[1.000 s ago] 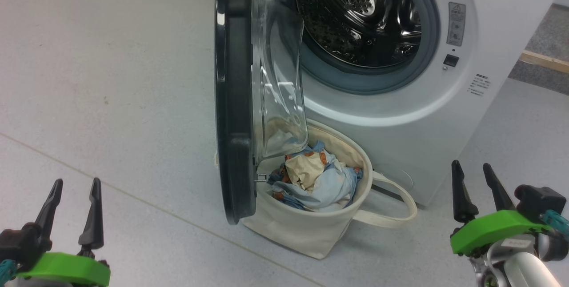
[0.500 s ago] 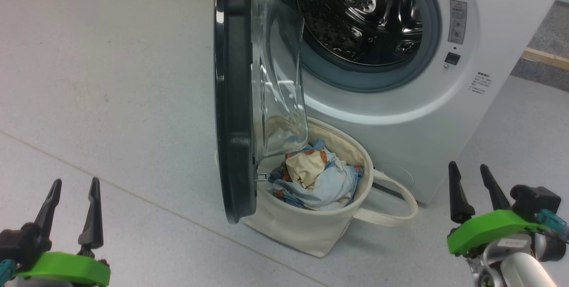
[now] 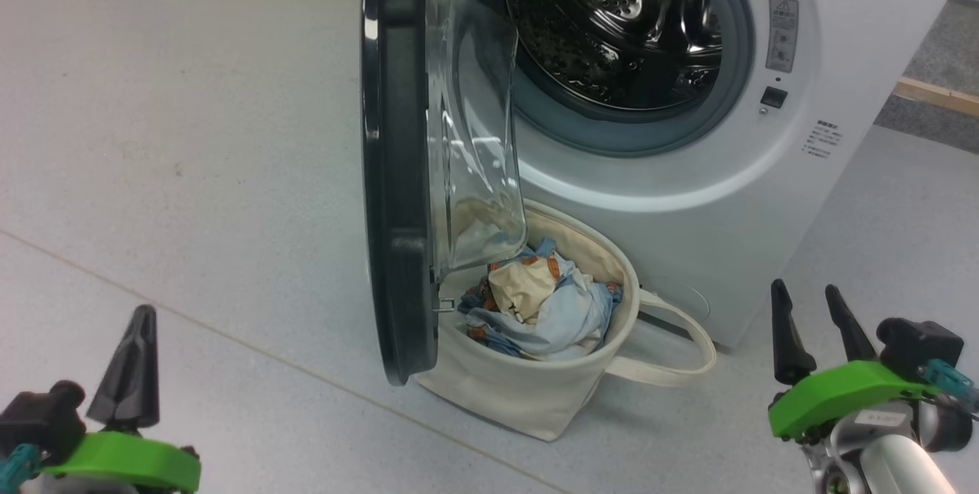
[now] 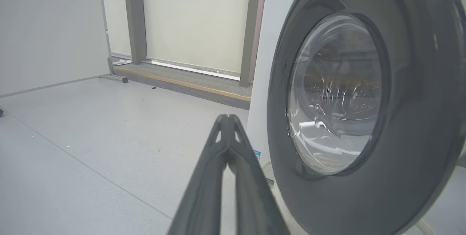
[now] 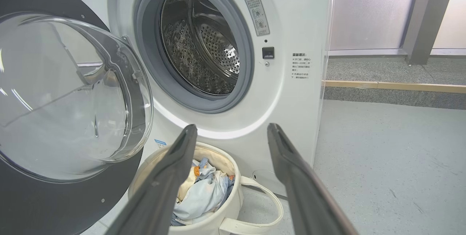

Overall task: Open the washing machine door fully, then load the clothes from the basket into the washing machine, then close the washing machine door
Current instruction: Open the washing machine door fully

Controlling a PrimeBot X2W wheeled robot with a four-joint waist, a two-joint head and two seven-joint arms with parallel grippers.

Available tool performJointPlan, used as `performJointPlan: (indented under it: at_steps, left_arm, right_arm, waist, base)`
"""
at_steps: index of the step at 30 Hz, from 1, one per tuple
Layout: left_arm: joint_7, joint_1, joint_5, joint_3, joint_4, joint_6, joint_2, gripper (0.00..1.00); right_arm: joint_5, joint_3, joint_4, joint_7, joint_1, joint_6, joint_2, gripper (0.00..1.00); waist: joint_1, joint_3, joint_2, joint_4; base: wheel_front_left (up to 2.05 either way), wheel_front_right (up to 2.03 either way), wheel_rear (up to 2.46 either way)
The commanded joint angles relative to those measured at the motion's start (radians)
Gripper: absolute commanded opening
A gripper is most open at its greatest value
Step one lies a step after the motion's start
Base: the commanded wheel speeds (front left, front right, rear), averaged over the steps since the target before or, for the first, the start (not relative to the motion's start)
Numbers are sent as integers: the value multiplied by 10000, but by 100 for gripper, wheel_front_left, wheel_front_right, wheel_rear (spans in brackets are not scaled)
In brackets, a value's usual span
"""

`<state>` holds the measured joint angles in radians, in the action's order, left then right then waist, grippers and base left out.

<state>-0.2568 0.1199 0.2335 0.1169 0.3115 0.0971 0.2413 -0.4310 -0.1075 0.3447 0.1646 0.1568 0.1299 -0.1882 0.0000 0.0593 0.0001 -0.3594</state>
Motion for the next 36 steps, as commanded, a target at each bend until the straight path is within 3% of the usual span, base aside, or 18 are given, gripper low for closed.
performJointPlan:
  at_steps: [1,9,13,20,26,36]
  left_arm:
    - [-47,392,46,281,-419,-3,292,0]
    - [-48,1390,-112,-479,-1977,115,-246,0]
    - [-48,1889,-384,-1392,-3122,178,-784,0]
    - [5,2636,-573,-2817,-3733,166,-1475,0]
    - [526,2758,-406,-3822,-2948,65,-1761,0]
    - [1104,2682,136,-3372,-634,-860,-1820,0]
  right_arm:
    - [129,-96,-338,-17,192,8,-32,100]
    - [59,-77,-343,-14,164,8,69,100]
    - [1,-139,-336,16,147,8,117,100]
    - [-107,-314,-317,-17,173,8,101,100]
    - [-240,-533,-277,19,309,8,82,100]
    - [-364,-595,-5,157,425,8,10,100]
  waist:
    - [0,-3,-1,5]
    - [0,-19,-1,106]
    - [0,9,-1,244]
    - [0,46,-1,594]
    - [0,-20,-1,973]
    - [0,-161,-1,1245]
  base:
    - [0,0,0]
    - [0,0,0]
    - [0,0,0]
    - [0,0,0]
    - [0,0,0]
    - [0,0,0]
